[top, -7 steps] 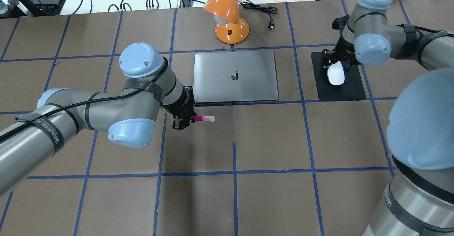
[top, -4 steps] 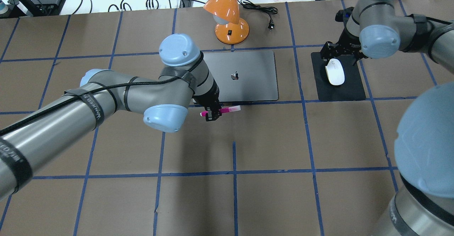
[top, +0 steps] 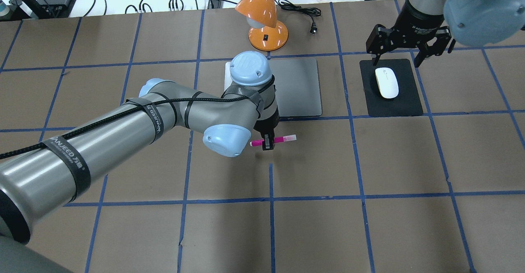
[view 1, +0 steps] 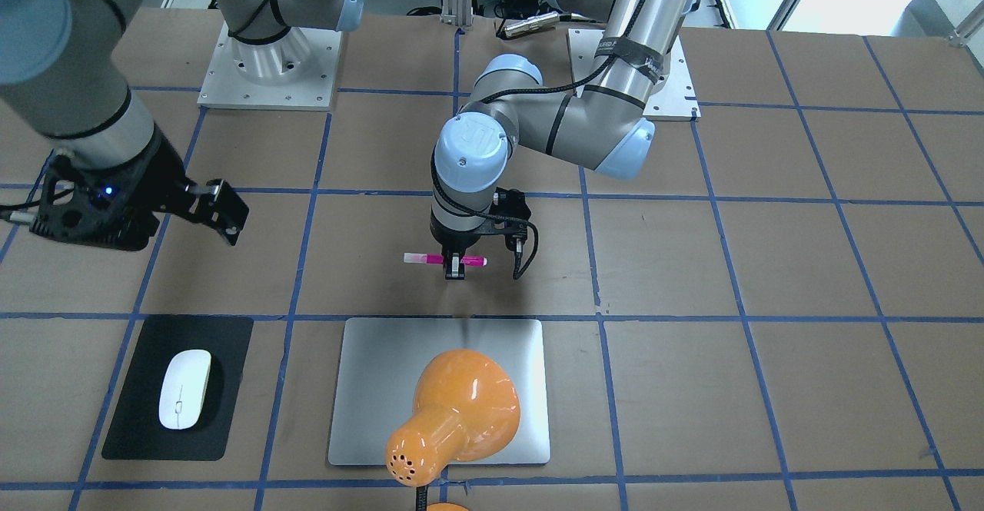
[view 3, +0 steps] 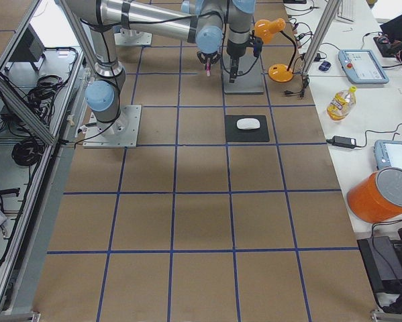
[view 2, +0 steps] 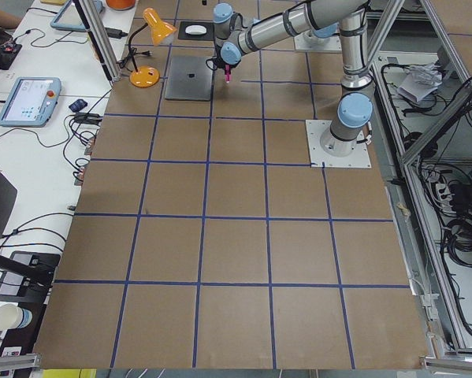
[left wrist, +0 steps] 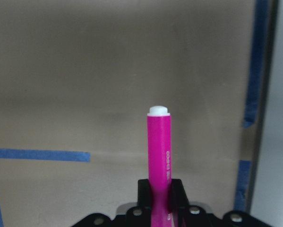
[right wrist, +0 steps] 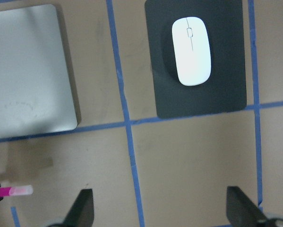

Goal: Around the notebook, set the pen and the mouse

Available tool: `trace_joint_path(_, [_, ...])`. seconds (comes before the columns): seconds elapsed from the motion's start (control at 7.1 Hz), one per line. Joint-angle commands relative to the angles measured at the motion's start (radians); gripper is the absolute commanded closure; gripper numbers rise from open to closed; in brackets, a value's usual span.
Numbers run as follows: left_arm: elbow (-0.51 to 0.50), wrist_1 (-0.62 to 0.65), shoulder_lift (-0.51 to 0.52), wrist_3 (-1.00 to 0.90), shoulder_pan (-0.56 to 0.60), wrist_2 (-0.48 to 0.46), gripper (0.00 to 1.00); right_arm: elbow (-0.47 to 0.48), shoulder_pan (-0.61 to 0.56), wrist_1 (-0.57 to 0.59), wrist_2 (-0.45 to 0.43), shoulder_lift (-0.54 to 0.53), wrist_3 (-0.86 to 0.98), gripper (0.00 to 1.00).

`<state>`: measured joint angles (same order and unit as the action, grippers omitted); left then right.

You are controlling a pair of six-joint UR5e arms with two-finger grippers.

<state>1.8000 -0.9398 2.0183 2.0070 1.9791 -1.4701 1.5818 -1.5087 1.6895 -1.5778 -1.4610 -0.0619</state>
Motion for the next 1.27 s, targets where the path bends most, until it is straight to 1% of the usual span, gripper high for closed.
trace_joint_path(0.0, [0.007, -0.014, 0.017, 0.007, 0.006, -0.015, 0.93, 0.016, -0.077, -0.074, -0.005, -0.102, -0.061, 0.00])
trace_joint_path(0.14, [0.007, -0.030, 0.014, 0.004, 0.006, -0.019, 0.64, 0.021, -0.079, -0.068, -0.008, -0.101, -0.053, 0.00])
trace_joint_path(0.28, [0.009, -0.028, 0.014, -0.007, 0.006, -0.053, 0.43, 0.020, -0.079, -0.058, -0.007, -0.101, -0.056, 0.00])
trace_joint_path(0.42, [0.015, -0.033, 0.004, -0.016, 0.006, -0.068, 0.26, 0.018, -0.079, -0.057, -0.007, -0.102, -0.059, 0.00])
trace_joint_path(0.56, [0.033, -0.018, -0.012, -0.095, 0.000, -0.056, 0.00, 0.018, -0.079, -0.056, -0.005, -0.101, -0.058, 0.00])
trace_joint_path(0.7, [0.029, -0.014, -0.038, -0.214, -0.026, -0.056, 0.00, 0.018, -0.079, -0.056, -0.007, -0.101, -0.058, 0.00])
trace_joint_path(0.85, [0.029, -0.014, -0.085, -0.317, -0.075, -0.055, 0.00, 0.020, -0.079, -0.057, -0.007, -0.101, -0.056, 0.00])
trace_joint_path(0.99, [0.030, -0.019, -0.155, -0.602, -0.165, -0.014, 0.00, 0.018, -0.079, -0.056, -0.005, -0.101, -0.059, 0.00])
trace_joint_path(1.13, [0.030, -0.055, -0.221, -0.792, -0.280, 0.093, 0.00, 0.018, -0.080, -0.054, -0.002, -0.099, -0.059, 0.00])
